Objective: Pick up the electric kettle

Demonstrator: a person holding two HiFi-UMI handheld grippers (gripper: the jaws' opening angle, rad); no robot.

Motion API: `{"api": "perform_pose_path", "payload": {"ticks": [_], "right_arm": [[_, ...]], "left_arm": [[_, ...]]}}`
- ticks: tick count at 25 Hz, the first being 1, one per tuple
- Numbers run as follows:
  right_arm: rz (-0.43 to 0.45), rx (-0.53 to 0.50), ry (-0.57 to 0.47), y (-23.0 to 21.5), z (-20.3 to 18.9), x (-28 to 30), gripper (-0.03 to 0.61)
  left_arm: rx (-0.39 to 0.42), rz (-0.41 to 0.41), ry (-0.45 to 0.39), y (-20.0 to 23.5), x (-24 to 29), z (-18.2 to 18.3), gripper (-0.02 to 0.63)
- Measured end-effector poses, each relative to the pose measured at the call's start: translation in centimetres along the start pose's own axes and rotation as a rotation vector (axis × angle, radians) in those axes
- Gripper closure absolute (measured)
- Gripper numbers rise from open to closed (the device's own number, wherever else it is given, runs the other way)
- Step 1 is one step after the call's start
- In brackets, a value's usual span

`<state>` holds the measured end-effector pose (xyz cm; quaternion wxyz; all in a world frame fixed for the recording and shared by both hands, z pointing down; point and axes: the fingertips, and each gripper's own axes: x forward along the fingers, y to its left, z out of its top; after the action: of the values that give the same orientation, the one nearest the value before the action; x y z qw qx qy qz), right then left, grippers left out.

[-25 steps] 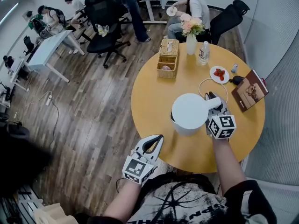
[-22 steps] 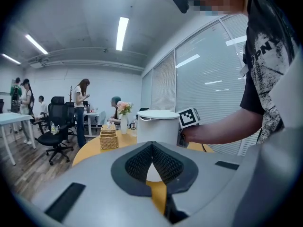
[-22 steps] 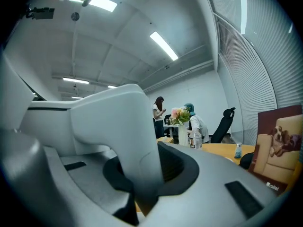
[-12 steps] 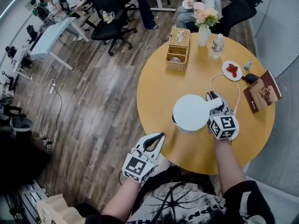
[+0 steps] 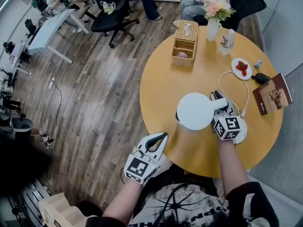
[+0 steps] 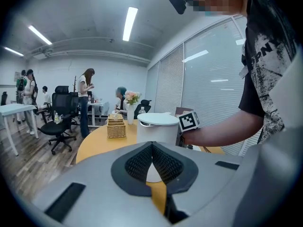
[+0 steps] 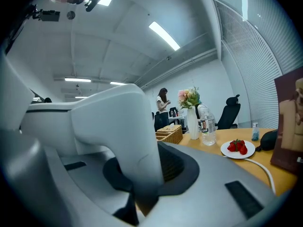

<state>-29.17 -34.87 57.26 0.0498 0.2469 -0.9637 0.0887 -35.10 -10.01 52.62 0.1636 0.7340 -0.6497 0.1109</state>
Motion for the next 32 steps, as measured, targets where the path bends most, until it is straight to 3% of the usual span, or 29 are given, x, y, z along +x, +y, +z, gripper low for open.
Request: {"api": "perform_pose_path", "payload": {"ticks": [4,14,27,32], "right_arm": [[-0.007,0.022,-0.006,-0.3,-0.2,0.2,0.508],[0.057,-0.051,0.009,0.7,-0.3,0.2,0.511],[-0.037,-0.139,0.084,0.1,-0.7,0.2,0.508],[-0.035,-0.154,0.146,-0.1,-2.2,-0.4,0.448]], "left_arm": [[-0.005,-0.01,0.008,0.5,0.2,-0.6,0.612],[-0.024,-0.028,0.003,0.1,0.9,-1.1,0.612],[0.002,-0.03,0.0,-0.6,0.1,-0.6,0.612],[0.005,-0.031,-0.009,-1.0,-0.3,-0.2,0.612]]}}
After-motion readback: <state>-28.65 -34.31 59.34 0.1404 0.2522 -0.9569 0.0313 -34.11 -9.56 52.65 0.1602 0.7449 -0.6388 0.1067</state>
